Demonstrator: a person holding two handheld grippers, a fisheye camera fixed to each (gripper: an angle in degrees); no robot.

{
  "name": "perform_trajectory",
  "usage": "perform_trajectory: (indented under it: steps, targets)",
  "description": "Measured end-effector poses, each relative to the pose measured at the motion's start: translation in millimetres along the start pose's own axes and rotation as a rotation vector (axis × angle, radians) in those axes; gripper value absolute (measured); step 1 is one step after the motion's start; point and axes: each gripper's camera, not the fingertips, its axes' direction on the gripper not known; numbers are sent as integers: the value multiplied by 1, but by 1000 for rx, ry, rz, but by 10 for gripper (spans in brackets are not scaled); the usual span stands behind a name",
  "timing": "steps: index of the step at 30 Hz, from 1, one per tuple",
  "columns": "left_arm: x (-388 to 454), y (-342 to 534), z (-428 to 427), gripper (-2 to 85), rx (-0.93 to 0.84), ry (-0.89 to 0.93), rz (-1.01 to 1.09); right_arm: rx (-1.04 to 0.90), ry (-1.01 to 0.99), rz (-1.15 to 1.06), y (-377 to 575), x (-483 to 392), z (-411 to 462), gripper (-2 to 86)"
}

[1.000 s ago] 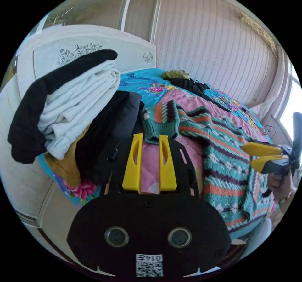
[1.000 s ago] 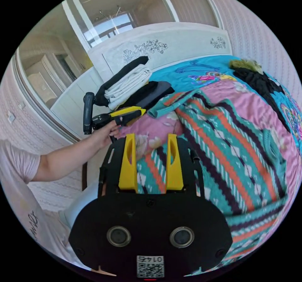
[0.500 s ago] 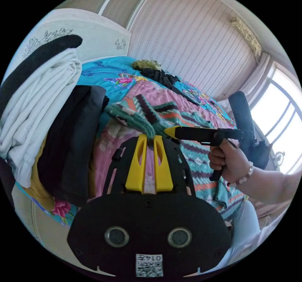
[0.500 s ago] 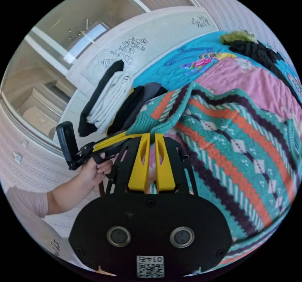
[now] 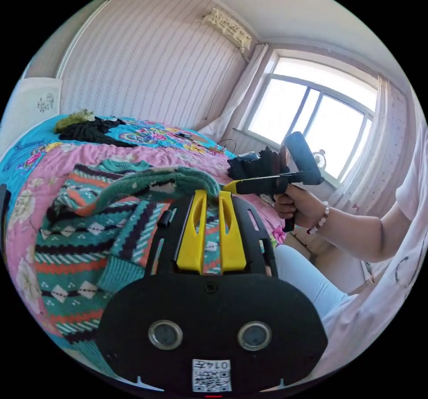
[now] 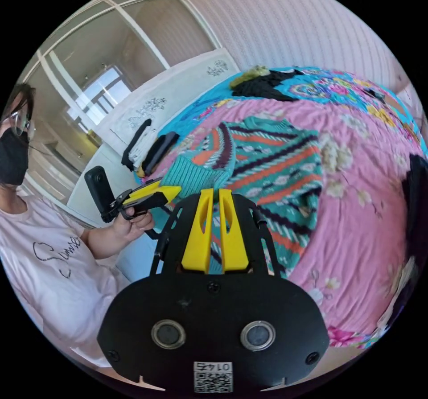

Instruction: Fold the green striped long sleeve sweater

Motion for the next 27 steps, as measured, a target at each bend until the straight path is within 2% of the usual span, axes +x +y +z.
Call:
perform_trajectory:
  steps: [5,12,15,16,17,19,20,22,25,27]
  targets:
    - [18,30,52,64,-282,41,-9,-115,57,141,35,51,9,23]
    - [-30,13,-9,61,-301,72,-27,-53,129,183,8,88,-21,60]
    - [-81,-28,-34,18,-292,51,-112,-44,176,117,-39,100,-26,72]
    - [-92,-44,-42,1,-270,127,-53,-49,187,86,-60,104,-24,73]
    - [-97,-58,-41,-4,-314,295,26,-57,188,57,-80,107,-23,73]
    - [-98,-69,-24,-8,-488,462,62,-62,164,39,-104,111,-19,74]
    - [-90,-66,-15,-8,-545,446,120,-57,122,27,-116,110,-17,74]
    - [-75,-53,-1,-9,-548,416,204,-43,69,12,-126,103,-13,74]
    - [-69,-32,20,-6,-559,476,152,-65,7,-75,-133,78,0,75]
    - [-83,-28,21,-2,-510,300,65,-90,0,-146,-139,59,11,79]
